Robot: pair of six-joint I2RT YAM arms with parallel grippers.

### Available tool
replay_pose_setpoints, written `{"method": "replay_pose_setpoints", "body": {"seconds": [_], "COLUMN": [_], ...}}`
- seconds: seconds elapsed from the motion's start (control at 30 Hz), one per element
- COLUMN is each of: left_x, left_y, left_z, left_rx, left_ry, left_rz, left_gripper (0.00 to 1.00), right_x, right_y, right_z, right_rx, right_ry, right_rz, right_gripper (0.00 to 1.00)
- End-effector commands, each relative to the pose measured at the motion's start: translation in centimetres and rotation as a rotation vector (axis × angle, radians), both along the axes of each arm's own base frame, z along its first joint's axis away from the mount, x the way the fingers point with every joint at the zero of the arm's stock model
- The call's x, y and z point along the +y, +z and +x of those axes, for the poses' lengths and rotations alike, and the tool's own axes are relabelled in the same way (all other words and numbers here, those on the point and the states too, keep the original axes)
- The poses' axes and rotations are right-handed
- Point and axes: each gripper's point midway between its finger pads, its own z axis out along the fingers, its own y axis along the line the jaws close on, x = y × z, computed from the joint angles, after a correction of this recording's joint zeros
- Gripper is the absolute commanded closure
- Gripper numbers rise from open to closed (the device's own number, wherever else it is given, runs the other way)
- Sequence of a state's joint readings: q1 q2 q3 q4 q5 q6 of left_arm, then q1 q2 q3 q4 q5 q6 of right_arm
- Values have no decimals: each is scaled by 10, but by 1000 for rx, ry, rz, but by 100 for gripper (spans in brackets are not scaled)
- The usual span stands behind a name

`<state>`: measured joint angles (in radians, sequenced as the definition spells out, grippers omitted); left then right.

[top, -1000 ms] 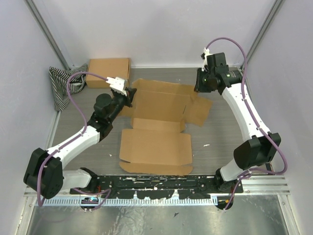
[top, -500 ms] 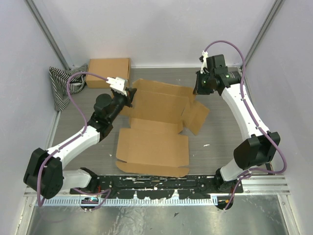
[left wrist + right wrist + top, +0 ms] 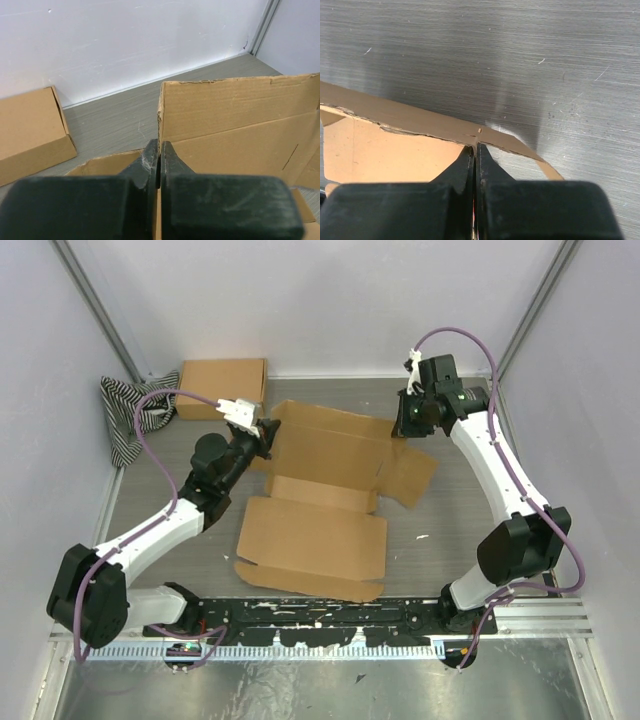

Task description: Fold the paper box

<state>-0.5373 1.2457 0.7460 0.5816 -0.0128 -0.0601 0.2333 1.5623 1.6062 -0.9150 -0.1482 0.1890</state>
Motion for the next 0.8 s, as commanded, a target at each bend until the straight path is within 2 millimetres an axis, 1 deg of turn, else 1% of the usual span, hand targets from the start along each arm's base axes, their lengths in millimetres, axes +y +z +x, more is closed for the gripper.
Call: {"method": "replay_pose_setpoints", "body": {"seconds": [0.0,0.03,0.1,0.13,0.17,0.23,0.33,0.43,0.47,0.53,0.6,0.67,0.77], "left_x": [9,10,11,12,13,17,23,28,29,31,34,35,37], "left_y": [16,14,12,10,11,9,6,9,9,13,9,-4,-16], "left_z": [5,7,8,7,7,4,-2,-7,-8,-8,-7,-4,-3], "left_rx": [-12,16,69,102,128,185,258,292,305,323,365,428,495], "left_ry": [63,78,93,97,104,121,143,149,150,159,171,187,194], "left_rz": [-36,-36,-23,-21,-17,-5,35,71,88,117,169,226,288], "left_gripper": [78,65,46,40,37,34,34,35,36,36,38,38,40], "right_x": [0,-3,-7,-8,-8,-8,2,14,19,23,26,30,33], "right_y": [10,11,14,17,18,21,23,22,25,27,31,38,49], "right_z": [1,3,7,10,12,18,25,27,29,29,31,32,34], "right_rx": [-40,-51,-86,-111,-136,-197,-290,-375,-410,-446,-481,-516,-560], "right_ry": [-7,-21,-50,-63,-69,-87,-91,-72,-67,-67,-70,-71,-79], "right_rz": [6,-2,-9,-15,-19,-22,10,32,34,32,27,21,7], "right_gripper": [99,99,99,99,99,99,99,99,99,99,99,99,99]}}
